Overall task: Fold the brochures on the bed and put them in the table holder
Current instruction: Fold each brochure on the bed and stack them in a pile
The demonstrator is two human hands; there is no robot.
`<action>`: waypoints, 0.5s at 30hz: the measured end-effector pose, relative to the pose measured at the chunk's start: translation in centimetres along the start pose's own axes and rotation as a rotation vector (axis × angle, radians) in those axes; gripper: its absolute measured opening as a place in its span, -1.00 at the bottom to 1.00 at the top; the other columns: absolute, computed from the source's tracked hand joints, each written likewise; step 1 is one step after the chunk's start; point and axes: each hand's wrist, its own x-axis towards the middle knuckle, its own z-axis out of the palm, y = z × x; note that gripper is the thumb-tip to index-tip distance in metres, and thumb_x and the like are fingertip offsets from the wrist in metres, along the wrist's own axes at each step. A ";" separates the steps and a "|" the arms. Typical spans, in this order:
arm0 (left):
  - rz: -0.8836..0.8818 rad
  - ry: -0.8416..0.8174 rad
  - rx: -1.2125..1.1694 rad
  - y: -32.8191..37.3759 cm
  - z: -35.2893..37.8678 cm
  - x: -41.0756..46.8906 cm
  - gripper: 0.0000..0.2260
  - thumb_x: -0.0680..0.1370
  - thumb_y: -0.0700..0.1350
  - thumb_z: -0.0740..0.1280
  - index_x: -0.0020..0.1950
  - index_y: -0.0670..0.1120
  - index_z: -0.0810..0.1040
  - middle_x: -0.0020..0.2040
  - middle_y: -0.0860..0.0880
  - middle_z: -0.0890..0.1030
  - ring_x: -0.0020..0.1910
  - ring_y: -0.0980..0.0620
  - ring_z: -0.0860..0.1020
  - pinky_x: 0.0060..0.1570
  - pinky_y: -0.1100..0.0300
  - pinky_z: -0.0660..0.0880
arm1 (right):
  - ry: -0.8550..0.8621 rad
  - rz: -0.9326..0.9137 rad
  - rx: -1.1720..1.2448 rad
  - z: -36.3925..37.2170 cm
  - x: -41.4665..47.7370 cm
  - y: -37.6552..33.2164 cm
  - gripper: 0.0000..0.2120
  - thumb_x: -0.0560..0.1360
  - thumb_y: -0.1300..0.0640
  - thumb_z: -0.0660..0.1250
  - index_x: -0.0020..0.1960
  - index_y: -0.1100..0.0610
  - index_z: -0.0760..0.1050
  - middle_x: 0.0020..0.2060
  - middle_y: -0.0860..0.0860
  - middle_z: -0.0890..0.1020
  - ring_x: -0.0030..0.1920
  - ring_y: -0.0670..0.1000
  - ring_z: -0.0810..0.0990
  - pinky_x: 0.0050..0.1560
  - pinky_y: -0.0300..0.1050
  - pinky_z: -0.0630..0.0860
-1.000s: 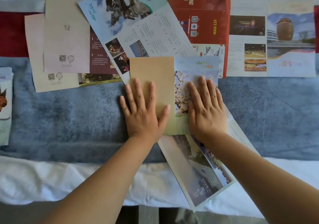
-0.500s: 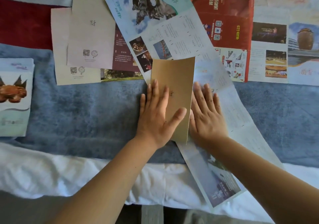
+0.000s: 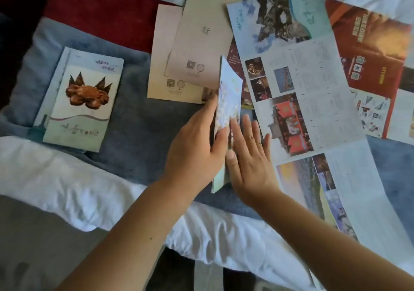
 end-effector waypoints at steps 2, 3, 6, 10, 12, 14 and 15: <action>-0.027 0.081 0.120 -1.9 -1.0 -0.2 -0.37 0.67 -0.07 0.32 0.67 -0.08 0.11 0.59 -0.06 0.33 0.52 0.01 0.34 0.34 0.23 0.34 | -0.053 -0.013 -0.045 1.0 0.7 -1.2 -0.41 0.67 -0.24 -0.27 0.67 -0.14 -0.16 0.67 -0.05 -0.14 0.64 0.02 -0.28 0.61 0.21 -0.26; -0.031 0.108 0.197 -3.0 -1.4 -0.4 -0.34 0.65 -0.09 0.34 0.67 -0.12 0.11 0.58 -0.12 0.33 0.51 -0.05 0.36 0.35 0.17 0.36 | -0.079 -0.018 -0.084 1.6 1.0 -1.8 -0.40 0.66 -0.26 -0.28 0.67 -0.14 -0.17 0.67 -0.04 -0.15 0.64 0.03 -0.31 0.60 0.20 -0.28; -0.021 0.077 0.449 -6.8 -1.7 -1.0 -0.26 0.58 -0.08 0.43 0.66 -0.18 0.14 0.61 -0.23 0.25 0.55 -0.21 0.30 0.44 -0.08 0.36 | -0.097 -0.020 -0.254 3.4 1.5 -3.1 -0.36 0.65 -0.29 -0.24 0.67 -0.10 -0.22 0.66 0.06 -0.20 0.62 0.11 -0.35 0.59 0.18 -0.33; -0.081 0.003 0.547 -11.5 -0.2 -2.5 -0.36 0.65 0.08 0.23 0.67 -0.13 0.14 0.67 -0.23 0.05 0.64 -0.23 0.07 0.56 -0.17 0.18 | -0.061 0.004 -0.390 5.4 2.0 -3.8 -0.35 0.67 -0.24 -0.15 0.66 -0.05 -0.27 0.65 0.16 -0.21 0.63 0.19 -0.31 0.58 0.22 -0.33; -0.066 0.015 0.539 -12.7 1.0 -3.2 -0.38 0.68 0.11 0.13 0.68 -0.09 0.09 0.68 -0.16 0.04 0.66 -0.15 0.03 0.59 -0.12 0.11 | -0.046 0.006 -0.418 5.7 2.0 -3.8 -0.35 0.68 -0.22 -0.12 0.68 -0.02 -0.22 0.65 0.17 -0.20 0.64 0.19 -0.29 0.59 0.22 -0.30; -0.052 0.034 0.546 -13.5 1.8 -3.3 -0.39 0.68 0.13 0.08 0.69 -0.04 0.04 0.69 -0.12 0.01 0.67 -0.10 -0.01 0.61 -0.07 0.03 | -0.036 0.002 -0.435 5.8 2.1 -3.7 -0.35 0.68 -0.22 -0.11 0.68 -0.02 -0.18 0.66 0.16 -0.18 0.64 0.17 -0.27 0.60 0.21 -0.27; -0.053 0.046 0.547 -13.6 2.0 -3.3 -0.39 0.68 0.13 0.08 0.69 -0.03 0.03 0.69 -0.12 0.00 0.67 -0.09 -0.02 0.61 -0.07 0.01 | -0.031 0.000 -0.437 5.8 2.1 -3.7 -0.35 0.68 -0.22 -0.11 0.68 -0.02 -0.16 0.66 0.16 -0.16 0.65 0.16 -0.25 0.61 0.19 -0.27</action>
